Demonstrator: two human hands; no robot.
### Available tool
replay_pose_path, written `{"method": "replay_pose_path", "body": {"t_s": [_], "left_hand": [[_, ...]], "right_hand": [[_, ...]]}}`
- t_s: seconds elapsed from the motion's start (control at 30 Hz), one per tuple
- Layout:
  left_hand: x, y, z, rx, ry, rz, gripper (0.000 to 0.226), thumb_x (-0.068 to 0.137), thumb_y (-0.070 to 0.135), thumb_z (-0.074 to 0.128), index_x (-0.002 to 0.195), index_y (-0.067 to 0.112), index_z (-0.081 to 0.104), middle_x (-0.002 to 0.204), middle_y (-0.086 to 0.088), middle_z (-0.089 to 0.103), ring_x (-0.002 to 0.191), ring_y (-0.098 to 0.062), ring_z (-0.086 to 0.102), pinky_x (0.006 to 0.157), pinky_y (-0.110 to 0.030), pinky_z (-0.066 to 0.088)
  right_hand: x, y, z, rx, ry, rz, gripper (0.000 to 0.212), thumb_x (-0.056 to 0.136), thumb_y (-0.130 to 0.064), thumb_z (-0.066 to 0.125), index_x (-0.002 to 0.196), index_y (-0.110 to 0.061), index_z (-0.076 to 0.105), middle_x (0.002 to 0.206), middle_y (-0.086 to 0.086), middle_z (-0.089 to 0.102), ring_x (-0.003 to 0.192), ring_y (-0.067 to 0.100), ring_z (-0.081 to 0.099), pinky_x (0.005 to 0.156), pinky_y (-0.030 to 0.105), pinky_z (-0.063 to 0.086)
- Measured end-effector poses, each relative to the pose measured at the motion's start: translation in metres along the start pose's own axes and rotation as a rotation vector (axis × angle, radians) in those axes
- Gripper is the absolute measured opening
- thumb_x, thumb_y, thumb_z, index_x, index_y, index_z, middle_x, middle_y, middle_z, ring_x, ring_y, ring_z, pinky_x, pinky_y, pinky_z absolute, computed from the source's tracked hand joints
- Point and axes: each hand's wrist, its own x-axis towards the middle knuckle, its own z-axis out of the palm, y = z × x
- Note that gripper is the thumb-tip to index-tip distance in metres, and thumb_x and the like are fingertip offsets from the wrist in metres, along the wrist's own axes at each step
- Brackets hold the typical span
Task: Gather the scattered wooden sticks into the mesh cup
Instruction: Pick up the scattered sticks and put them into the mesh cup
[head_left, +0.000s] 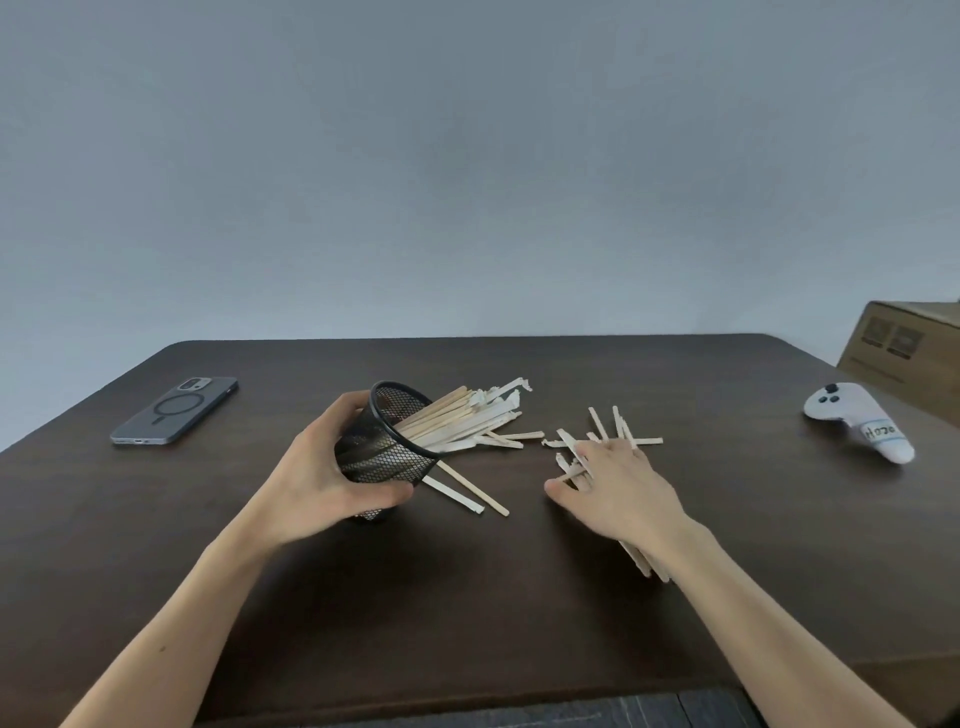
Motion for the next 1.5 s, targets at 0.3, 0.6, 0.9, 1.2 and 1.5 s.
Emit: {"method": "replay_pose_path", "body": {"t_s": [0.3, 0.6, 0.9, 1.2, 1.5], "left_hand": [[0.000, 0.004, 0.013, 0.002, 0.006, -0.008, 0.083, 0.050, 0.036, 0.091, 0.129, 0.034, 0.064, 0.117, 0.011, 0.081, 0.107, -0.011, 0.079, 0.100, -0.040, 0.061], [-0.001, 0.005, 0.007, -0.054, 0.038, -0.016, 0.082, 0.048, 0.043, 0.090, 0.126, 0.030, 0.065, 0.117, 0.019, 0.080, 0.103, -0.002, 0.078, 0.092, -0.020, 0.057], [-0.003, -0.001, 0.006, -0.080, 0.058, -0.031, 0.084, 0.049, 0.040, 0.092, 0.128, 0.026, 0.066, 0.117, 0.009, 0.082, 0.106, -0.015, 0.079, 0.099, -0.035, 0.058], [-0.006, 0.000, 0.003, -0.082, 0.071, -0.030, 0.084, 0.050, 0.041, 0.091, 0.129, 0.027, 0.065, 0.115, 0.009, 0.082, 0.105, -0.013, 0.079, 0.098, -0.034, 0.059], [-0.006, 0.004, 0.003, -0.073, 0.068, -0.020, 0.083, 0.051, 0.041, 0.090, 0.129, 0.025, 0.066, 0.115, 0.012, 0.082, 0.104, -0.009, 0.078, 0.093, -0.023, 0.058]], "right_hand": [[-0.005, 0.010, -0.021, -0.196, -0.022, 0.037, 0.065, 0.083, -0.063, 0.062, 0.128, -0.017, 0.052, 0.134, 0.007, 0.051, 0.127, 0.027, 0.047, 0.086, 0.038, 0.045], [-0.015, -0.019, -0.018, -0.207, 0.050, -0.048, 0.025, 0.094, -0.011, 0.059, 0.119, -0.011, 0.057, 0.119, 0.005, 0.063, 0.110, 0.027, 0.063, 0.070, 0.031, 0.040], [0.010, -0.033, -0.007, -0.296, -0.074, 0.025, 0.039, 0.094, -0.007, 0.052, 0.132, -0.005, 0.049, 0.130, 0.008, 0.060, 0.118, 0.026, 0.061, 0.079, 0.031, 0.045], [0.016, -0.030, -0.006, 0.073, 0.115, 0.026, 0.028, 0.102, -0.017, 0.041, 0.126, -0.002, 0.045, 0.128, 0.016, 0.055, 0.114, 0.033, 0.060, 0.079, 0.035, 0.045], [0.029, -0.031, -0.010, 0.928, 0.089, 0.006, 0.027, 0.101, -0.027, 0.040, 0.110, -0.005, 0.053, 0.078, 0.005, 0.059, 0.053, 0.014, 0.045, 0.047, 0.029, 0.036]]}}
